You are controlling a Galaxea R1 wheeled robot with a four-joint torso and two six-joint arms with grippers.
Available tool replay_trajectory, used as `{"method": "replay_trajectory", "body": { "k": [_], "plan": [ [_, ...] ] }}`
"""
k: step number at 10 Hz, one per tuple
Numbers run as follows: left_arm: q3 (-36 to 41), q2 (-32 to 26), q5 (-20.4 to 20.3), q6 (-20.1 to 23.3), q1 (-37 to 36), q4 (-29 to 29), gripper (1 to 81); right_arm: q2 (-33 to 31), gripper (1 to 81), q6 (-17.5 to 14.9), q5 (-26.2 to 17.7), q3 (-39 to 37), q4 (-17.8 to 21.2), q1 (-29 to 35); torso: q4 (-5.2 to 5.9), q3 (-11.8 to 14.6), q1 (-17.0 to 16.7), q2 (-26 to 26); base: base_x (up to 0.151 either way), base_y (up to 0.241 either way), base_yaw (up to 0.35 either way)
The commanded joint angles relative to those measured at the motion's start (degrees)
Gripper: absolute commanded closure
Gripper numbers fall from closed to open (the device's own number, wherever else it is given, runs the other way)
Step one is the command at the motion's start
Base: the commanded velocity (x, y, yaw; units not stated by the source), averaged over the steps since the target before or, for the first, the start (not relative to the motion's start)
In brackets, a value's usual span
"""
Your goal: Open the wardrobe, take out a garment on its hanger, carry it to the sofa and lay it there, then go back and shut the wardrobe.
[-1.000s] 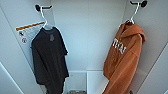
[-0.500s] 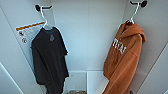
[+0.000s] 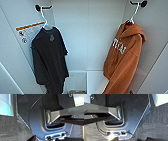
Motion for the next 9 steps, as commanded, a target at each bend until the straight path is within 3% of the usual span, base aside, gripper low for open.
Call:
{"method": "replay_trajectory", "body": {
  "k": [1, 2, 5, 6, 9],
  "plan": [
    [-0.36, -0.51, 3.71, 0.31, -2.40, -0.14, 1.0, -0.94, 1.0, -0.60, -4.98, 0.44, 0.66, 1.88, 0.00, 0.00, -0.02, 0.00, 0.000, 0.000, 0.000],
    [-0.36, -0.86, 3.80, 0.56, -2.93, 0.39, 1.0, -1.64, 1.0, -4.60, -4.98, 1.84, 5.20, 2.14, 0.00, 0.00, 0.00, 0.00, 0.000, 0.000, 0.000],
    [-0.36, -1.04, 3.89, 1.01, -3.80, 0.57, 1.0, -2.35, 1.0, -39.45, -1.92, 4.21, 35.37, 2.06, 0.00, 0.00, 0.00, 0.00, 0.000, 0.000, 0.000],
    [-0.36, -0.95, 3.89, 1.01, -4.24, 0.57, 1.0, -2.00, 1.0, -43.74, -1.55, 3.87, 41.15, 2.66, 0.00, 0.00, 0.00, 0.00, 0.000, 0.000, 0.000],
    [-0.36, -0.68, 3.89, 1.01, -5.74, 0.57, 1.0, -0.15, 1.0, -44.11, -3.92, 3.52, 42.50, 4.34, 0.00, 0.00, 0.00, 0.00, 0.000, 0.000, 0.000]
  ]
}}
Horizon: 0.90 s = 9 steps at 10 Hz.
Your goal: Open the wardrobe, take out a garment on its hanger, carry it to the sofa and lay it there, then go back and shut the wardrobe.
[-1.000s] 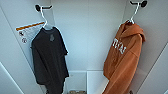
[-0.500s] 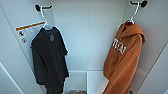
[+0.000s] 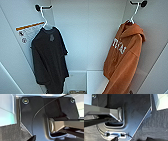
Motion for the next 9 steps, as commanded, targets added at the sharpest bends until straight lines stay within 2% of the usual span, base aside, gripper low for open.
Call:
{"method": "replay_trajectory", "body": {
  "k": [1, 3, 4, 6, 7, 8, 9],
  "plan": [
    [-0.03, -0.16, 3.26, 0.52, -2.05, 0.35, 1.0, 0.86, 1.0, -1.22, -3.04, 0.15, 3.27, 2.30, 0.00, 5.40, 0.00, 0.00, 0.000, 0.000, 0.000],
    [0.05, -0.16, 3.26, 0.52, -2.32, 0.35, 1.0, 0.86, 1.0, -1.04, -2.87, -0.55, 3.28, 2.22, 0.00, 6.95, 0.02, 0.00, 0.000, 0.000, 0.000],
    [0.23, -0.16, 3.26, 0.61, -2.40, 0.35, 1.0, 0.77, 1.0, -1.04, -2.87, -0.81, 3.36, 2.22, 0.00, 3.08, 0.05, 0.02, 0.000, 0.000, 0.000],
    [0.49, -0.42, 3.08, 0.61, -2.58, 0.87, 1.0, 0.77, 1.0, -0.96, -2.78, -1.08, 3.37, 2.13, 0.00, 5.33, -0.05, -0.04, 0.000, 0.000, 0.000],
    [1.19, -0.60, 3.08, 0.61, -2.93, 2.10, 1.0, 0.77, 1.0, -0.96, -2.69, -0.99, 3.45, 2.13, -3.13, 5.86, -0.05, -0.04, 0.000, 0.000, 0.000],
    [2.33, -1.13, 3.16, 0.61, -3.54, 2.37, 1.0, 0.77, 1.0, -0.96, -2.69, -0.99, 3.37, 2.12, -3.58, 6.01, -0.05, -0.04, 0.000, 0.000, 0.000],
    [3.83, -1.83, 3.17, 0.61, -4.33, 2.28, 1.0, 0.77, 1.0, -0.96, -2.69, -0.99, 3.37, 2.13, -4.71, 6.03, -0.05, -0.04, 0.000, 0.000, 0.000]
  ]
}}
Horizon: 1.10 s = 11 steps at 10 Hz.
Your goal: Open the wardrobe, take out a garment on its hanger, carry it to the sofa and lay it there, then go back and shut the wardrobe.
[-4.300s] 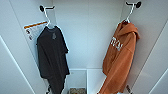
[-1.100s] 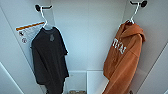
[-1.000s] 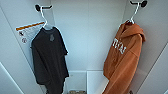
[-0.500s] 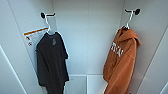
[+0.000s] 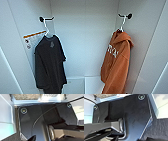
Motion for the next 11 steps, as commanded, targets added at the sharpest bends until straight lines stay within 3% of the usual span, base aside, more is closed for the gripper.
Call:
{"method": "replay_trajectory", "body": {
  "k": [1, 5, 6, 7, 8, 11],
  "plan": [
    [2.90, -1.39, 2.71, 0.18, -5.40, 0.79, 1.0, -0.08, 1.0, -0.03, -3.40, 0.01, 0.67, 1.98, -3.25, 0.00, 0.05, 0.00, 0.000, 0.000, 0.000],
    [2.90, -1.30, 4.82, 0.09, -8.93, 0.00, 1.0, -0.09, 1.0, -0.03, -3.31, 0.01, 0.67, 1.89, -8.49, 2.17, 0.05, 0.00, 0.000, 0.000, 0.000],
    [2.99, -1.39, 4.99, 0.09, -9.63, 0.00, 1.0, -0.17, 1.0, -0.03, -3.22, 0.01, 0.67, 1.89, -9.01, 2.71, 0.05, 0.00, 0.000, 0.000, 0.000],
    [2.99, -1.56, 4.99, 0.09, -10.42, 0.00, 1.0, -0.17, 1.0, -0.12, -3.30, -0.07, 0.49, 1.89, -7.84, 1.60, 0.05, 0.00, 0.000, 0.000, 0.000],
    [3.43, -1.74, 4.99, 0.09, -11.56, 0.00, 1.0, -0.17, 1.0, -0.12, -3.31, 0.01, 0.67, 1.89, -8.57, 1.79, 0.05, 0.00, 0.000, 0.000, 0.000],
    [12.29, -5.95, 7.45, -0.08, -16.82, 0.18, 1.0, -0.17, 1.0, -0.03, -3.13, 0.19, 0.76, 1.81, -8.63, 1.84, 0.05, 0.00, 0.000, 0.000, 0.000]
  ]
}}
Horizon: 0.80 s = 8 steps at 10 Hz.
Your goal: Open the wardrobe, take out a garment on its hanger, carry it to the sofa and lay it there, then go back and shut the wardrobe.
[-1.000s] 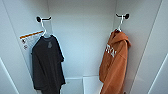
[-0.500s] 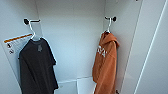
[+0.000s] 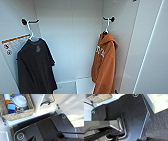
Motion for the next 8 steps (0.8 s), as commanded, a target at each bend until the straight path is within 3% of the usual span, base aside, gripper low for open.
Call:
{"method": "replay_trajectory", "body": {
  "k": [1, 6, 8],
  "plan": [
    [9.73, -4.21, 6.35, -0.15, -10.06, -0.06, 1.0, -0.02, 1.0, -0.05, -3.11, 0.19, 0.72, 2.57, 0.00, 0.00, 0.05, 0.00, 0.000, 0.000, 0.000],
    [13.60, -5.19, 16.11, -0.50, -21.14, -0.14, 1.0, 0.07, 1.0, -0.05, -3.11, 0.19, 0.63, 3.01, 0.00, 0.00, 0.05, 0.00, 0.000, 0.000, 0.000],
    [18.86, -6.58, 17.44, -0.50, -24.05, -0.14, 1.0, 0.07, 1.0, -0.14, -3.11, 0.01, 0.72, 3.10, 0.00, 0.00, 0.05, 0.00, 0.000, 0.000, 0.000]
  ]
}}
